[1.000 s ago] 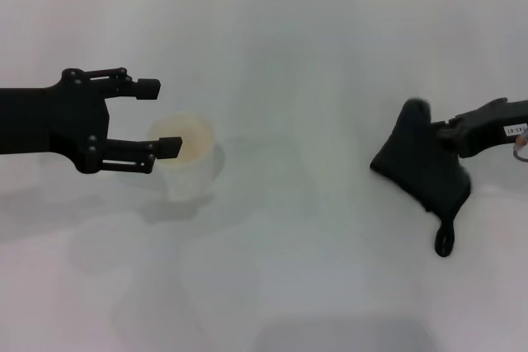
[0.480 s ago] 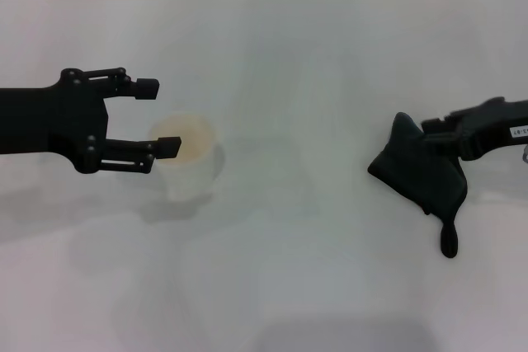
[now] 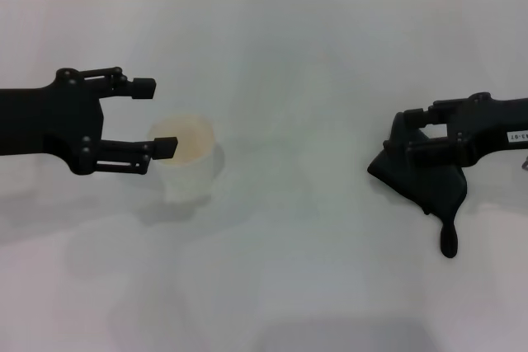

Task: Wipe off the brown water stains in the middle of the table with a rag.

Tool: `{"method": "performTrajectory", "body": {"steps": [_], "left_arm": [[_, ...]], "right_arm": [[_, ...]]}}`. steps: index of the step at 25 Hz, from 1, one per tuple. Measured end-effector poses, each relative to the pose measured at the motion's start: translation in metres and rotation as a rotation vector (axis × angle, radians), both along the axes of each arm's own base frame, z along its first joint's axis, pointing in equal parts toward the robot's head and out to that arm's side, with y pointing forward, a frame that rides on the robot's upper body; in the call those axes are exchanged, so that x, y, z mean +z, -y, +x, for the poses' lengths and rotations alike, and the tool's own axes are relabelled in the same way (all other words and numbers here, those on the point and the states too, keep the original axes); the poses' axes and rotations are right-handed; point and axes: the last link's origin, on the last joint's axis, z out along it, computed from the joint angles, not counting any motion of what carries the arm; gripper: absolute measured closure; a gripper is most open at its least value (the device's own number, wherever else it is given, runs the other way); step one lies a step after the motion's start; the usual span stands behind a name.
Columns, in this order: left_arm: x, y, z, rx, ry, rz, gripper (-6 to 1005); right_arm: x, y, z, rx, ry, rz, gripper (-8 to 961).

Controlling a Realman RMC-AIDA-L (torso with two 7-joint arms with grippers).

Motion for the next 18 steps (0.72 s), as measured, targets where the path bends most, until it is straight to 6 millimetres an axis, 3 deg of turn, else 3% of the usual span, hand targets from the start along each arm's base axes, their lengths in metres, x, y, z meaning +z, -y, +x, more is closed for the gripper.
{"method": "performTrajectory", "body": {"steps": [18], "left_arm": [[-0.002,0.015,-0.012,0.010,0.005,-0.016,136]], "right_arm": [[-0.005,0.005,0.002,0.055,-0.002,-0.033,253]]}}
